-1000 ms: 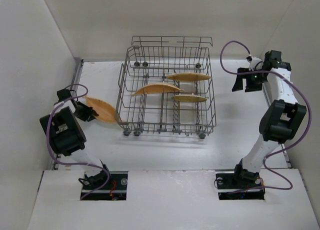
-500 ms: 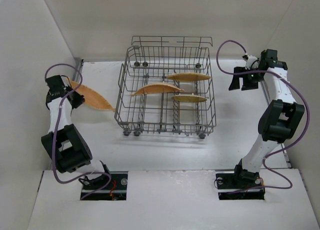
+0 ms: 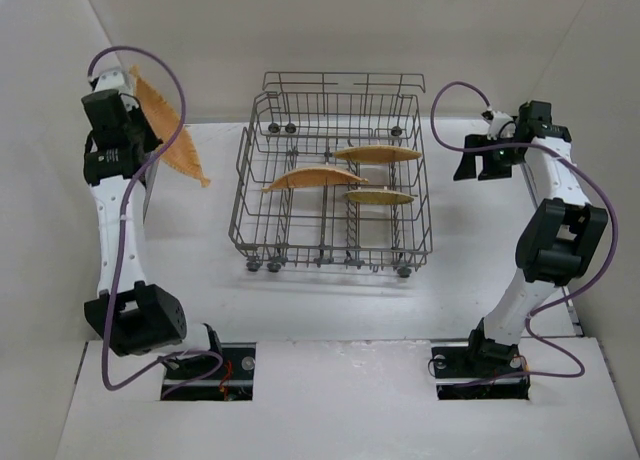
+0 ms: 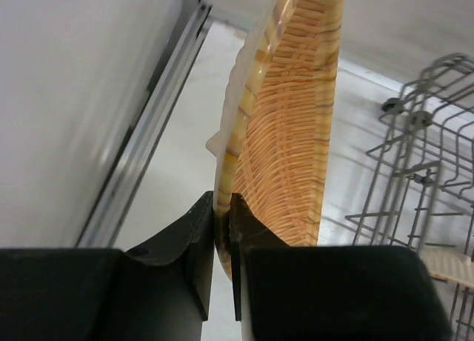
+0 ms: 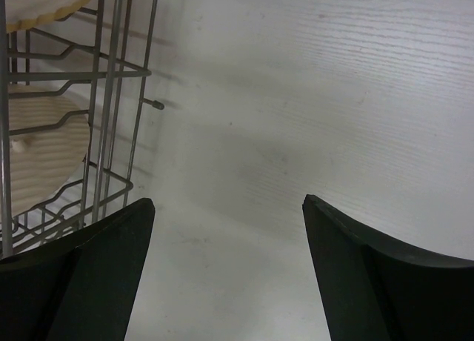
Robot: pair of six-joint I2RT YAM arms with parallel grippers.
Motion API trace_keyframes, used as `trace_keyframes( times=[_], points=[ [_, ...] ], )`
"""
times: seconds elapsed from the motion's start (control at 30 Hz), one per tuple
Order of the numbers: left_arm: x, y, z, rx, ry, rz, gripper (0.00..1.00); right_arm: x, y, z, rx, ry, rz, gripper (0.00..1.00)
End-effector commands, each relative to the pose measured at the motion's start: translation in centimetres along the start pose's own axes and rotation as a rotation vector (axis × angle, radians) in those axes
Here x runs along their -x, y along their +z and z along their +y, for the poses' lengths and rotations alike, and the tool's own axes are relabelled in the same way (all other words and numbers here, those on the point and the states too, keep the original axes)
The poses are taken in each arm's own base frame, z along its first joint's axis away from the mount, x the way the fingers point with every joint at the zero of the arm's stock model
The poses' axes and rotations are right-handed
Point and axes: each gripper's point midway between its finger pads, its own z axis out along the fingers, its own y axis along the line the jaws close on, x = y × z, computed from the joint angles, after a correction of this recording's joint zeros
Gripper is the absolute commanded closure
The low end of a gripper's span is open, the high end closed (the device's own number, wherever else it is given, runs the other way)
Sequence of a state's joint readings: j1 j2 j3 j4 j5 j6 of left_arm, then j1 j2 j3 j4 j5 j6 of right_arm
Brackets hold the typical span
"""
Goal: Load the plates into the dish rack
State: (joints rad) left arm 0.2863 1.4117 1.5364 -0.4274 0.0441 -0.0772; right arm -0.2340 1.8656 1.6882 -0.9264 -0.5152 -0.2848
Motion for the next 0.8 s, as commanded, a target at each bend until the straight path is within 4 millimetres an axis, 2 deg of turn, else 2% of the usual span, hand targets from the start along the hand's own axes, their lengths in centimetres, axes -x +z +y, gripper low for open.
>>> trace_keyframes(
  times=[0.0, 0.1, 0.3, 0.5, 0.63, 0.77],
  points=[
    [5.2, -2.0, -1.7, -0.001, 0.200, -0.144, 0.98, 1.3, -0.3, 1.0, 0.026, -0.043, -0.062, 0.13],
    [7.0, -2.5, -4.1, -0.024, 0.334, -0.198, 0.98, 1.0, -0.5, 1.1, 0.026, -0.041, -0.069, 0.13],
    [8.7, -4.0, -10.1, -0.104, 0.605, -0.318, 0.98, 0.3, -0.8, 1.4, 0.025, -0.043, -0.078, 0.13],
    [8.3, -6.3, -15.5, -0.198, 0.810, -0.389, 0.99, -0.2, -1.1, 1.6, 0.024, -0.034, -0.093, 0.13],
    [6.9, -8.4, -18.6, -0.360, 0.952, -0.428, 1.00, -0.4, -1.1, 1.7, 0.026, -0.025, -0.099, 0.13],
    [6.1, -9.4, -19.9, -0.385, 1.055, -0.435, 1.00, -0.6, -1.1, 1.8, 0.028, -0.022, -0.102, 0.13]
  ],
)
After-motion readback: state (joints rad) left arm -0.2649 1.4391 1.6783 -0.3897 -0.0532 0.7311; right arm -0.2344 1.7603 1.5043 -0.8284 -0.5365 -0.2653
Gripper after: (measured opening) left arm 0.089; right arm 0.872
